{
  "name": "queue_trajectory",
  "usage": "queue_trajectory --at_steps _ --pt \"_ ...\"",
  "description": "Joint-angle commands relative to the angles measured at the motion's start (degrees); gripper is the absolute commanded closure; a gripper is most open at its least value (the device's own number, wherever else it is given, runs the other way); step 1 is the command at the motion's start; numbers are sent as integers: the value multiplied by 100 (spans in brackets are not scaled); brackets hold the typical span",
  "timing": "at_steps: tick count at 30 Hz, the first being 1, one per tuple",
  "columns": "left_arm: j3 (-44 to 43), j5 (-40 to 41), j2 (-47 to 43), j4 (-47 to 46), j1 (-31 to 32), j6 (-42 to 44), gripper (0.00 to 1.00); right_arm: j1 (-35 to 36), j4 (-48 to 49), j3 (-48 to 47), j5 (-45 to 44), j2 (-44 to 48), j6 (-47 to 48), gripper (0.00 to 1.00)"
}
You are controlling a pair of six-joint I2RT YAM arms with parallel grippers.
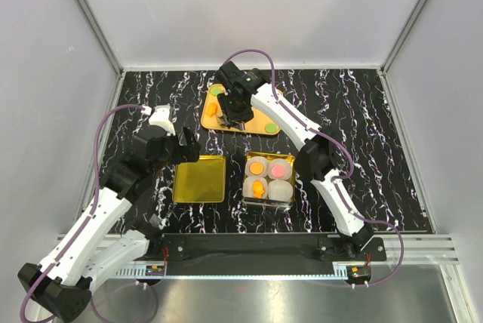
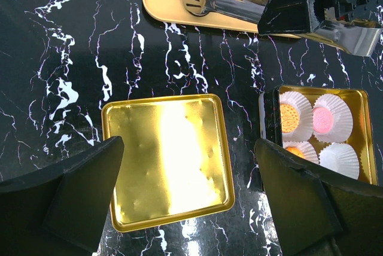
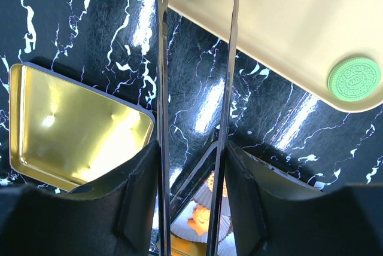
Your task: Pack the cookies
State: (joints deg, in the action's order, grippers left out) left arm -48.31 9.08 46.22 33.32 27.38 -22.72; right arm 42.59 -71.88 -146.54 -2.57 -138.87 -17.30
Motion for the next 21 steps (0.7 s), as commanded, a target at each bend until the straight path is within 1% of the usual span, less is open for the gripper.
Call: queue_trajectory --at_steps 1,18,21 --pt "-20 15 -69 -221 -31 -31 1 39 -37 -59 -86 -79 16 48" --pt "-29 23 -86 -221 -31 -31 1 39 -2 11 -68 -88 51 49" --pt "-20 23 -87 -212 -31 -31 1 39 -19 -32 -95 -70 69 53"
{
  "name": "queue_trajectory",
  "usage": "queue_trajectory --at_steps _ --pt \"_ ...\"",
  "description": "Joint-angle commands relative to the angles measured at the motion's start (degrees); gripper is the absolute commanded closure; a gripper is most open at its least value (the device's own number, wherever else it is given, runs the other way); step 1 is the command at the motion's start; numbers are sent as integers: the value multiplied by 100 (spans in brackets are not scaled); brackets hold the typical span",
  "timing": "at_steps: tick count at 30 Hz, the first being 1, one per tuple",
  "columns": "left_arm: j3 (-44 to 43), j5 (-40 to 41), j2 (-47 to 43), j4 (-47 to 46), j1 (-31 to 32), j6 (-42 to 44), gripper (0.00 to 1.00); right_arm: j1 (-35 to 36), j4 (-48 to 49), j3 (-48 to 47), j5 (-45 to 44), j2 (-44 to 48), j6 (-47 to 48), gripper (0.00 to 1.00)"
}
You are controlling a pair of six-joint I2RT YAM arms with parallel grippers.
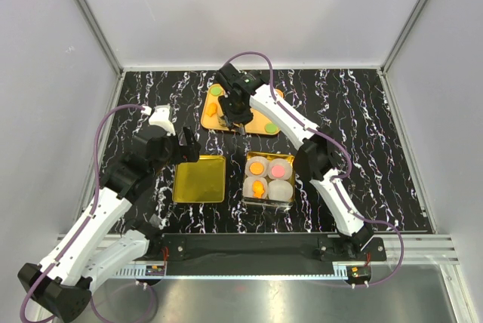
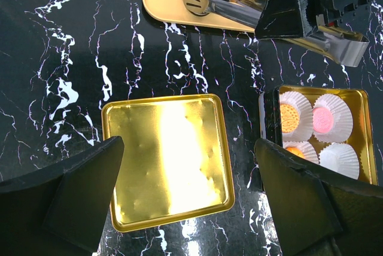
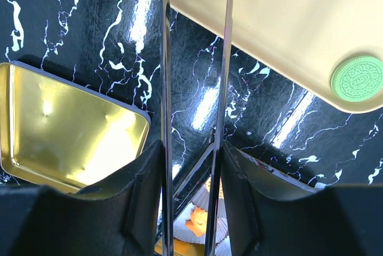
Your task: Pack the cookies
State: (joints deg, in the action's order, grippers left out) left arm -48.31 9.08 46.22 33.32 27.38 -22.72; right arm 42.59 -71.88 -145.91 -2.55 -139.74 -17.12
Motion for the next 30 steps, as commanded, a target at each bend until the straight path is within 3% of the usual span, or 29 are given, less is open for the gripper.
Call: queue_trajectory --at_steps 1,9,30 --pt "-20 23 -95 -221 -31 -31 1 48 -37 -122 -97 9 51 54" --pt "-20 23 -86 -221 -31 -31 1 39 -63 -193 -334 158 95 61" --pt "-20 32 -78 -221 -31 -31 1 -84 33 -219 -492 641 130 61"
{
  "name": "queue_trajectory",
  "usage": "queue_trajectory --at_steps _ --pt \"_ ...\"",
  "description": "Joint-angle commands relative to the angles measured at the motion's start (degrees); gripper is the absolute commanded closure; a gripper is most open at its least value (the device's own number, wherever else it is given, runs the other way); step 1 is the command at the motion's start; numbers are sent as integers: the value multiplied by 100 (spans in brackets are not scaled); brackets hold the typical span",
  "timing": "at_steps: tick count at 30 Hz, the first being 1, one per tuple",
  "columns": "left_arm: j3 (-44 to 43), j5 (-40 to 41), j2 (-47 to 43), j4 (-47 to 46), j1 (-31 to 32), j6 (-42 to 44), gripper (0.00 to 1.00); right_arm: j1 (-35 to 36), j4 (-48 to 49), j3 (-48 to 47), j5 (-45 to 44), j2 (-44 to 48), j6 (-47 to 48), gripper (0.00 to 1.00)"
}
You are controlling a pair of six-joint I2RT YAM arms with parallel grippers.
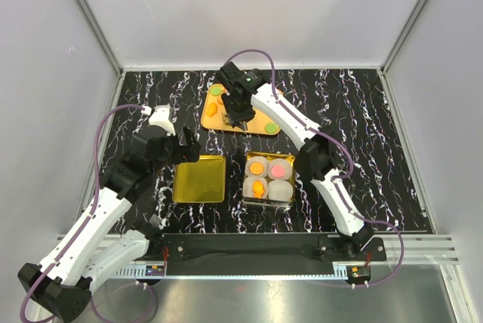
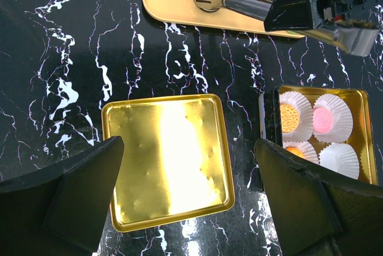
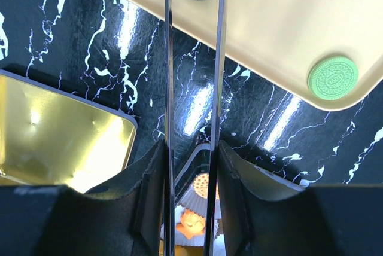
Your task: Pack the cookies
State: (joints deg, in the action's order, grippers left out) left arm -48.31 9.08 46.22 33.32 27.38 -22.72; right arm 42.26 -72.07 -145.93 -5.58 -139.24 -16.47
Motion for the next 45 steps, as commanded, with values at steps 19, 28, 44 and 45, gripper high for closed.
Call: queue_trajectory --at_steps 19,28,44,45 --pt "-11 23 -60 -221 -31 -31 1 -51 53 503 -119 1529 100 61" --pt "-20 -29 -34 -230 -31 -31 1 -51 483 2480 -31 3207 -32 61" --pt "-11 -91 -25 -247 -31 -31 1 98 414 5731 268 6162 -682 62" --pt "-11 -99 -25 -256 -31 -31 1 124 396 5847 303 6381 -778 62"
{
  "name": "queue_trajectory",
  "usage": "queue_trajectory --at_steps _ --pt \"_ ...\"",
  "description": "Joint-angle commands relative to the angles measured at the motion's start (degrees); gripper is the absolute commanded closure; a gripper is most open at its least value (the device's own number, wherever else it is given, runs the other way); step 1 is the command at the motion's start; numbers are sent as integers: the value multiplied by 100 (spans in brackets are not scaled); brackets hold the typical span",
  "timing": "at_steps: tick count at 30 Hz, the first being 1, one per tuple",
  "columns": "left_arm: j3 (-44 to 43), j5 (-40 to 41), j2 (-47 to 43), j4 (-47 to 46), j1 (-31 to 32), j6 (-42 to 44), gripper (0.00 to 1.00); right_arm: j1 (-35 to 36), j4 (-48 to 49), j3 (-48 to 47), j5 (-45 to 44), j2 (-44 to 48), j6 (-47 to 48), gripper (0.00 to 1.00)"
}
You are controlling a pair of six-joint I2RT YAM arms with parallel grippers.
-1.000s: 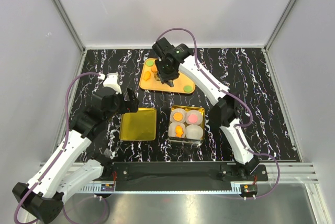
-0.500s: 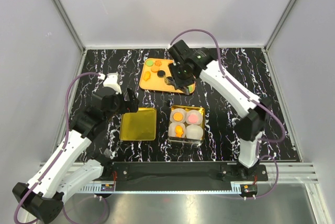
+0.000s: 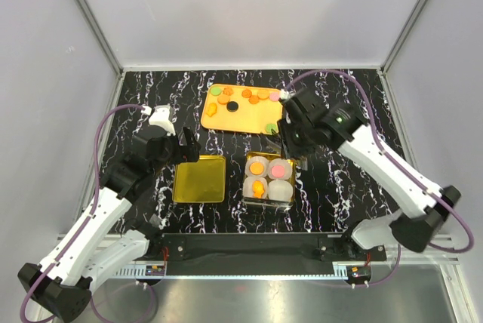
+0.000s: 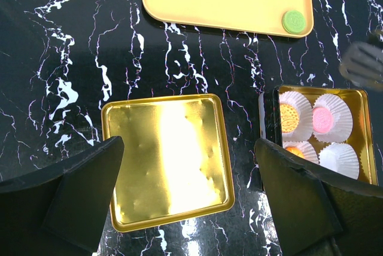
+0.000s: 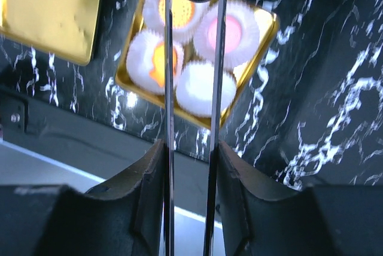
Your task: Pack the cookies
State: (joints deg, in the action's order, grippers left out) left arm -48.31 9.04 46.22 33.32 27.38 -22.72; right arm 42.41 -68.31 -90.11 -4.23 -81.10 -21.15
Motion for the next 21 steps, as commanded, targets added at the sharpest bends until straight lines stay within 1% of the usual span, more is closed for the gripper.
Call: queue_trajectory --at_steps 1,6,13,21 --pt "-11 -95 -25 -247 -31 -31 1 144 -6 396 168 682 -355 62" --pt "-3 -104 -25 -256 -31 -31 1 372 -59 1178 273 1201 -705 62" --pt "-11 -86 1 -247 -31 -31 1 636 -138 1654 326 1711 -1032 62" --pt "-11 -95 19 -247 -31 -31 1 812 -103 2163 405 1949 -1234 62"
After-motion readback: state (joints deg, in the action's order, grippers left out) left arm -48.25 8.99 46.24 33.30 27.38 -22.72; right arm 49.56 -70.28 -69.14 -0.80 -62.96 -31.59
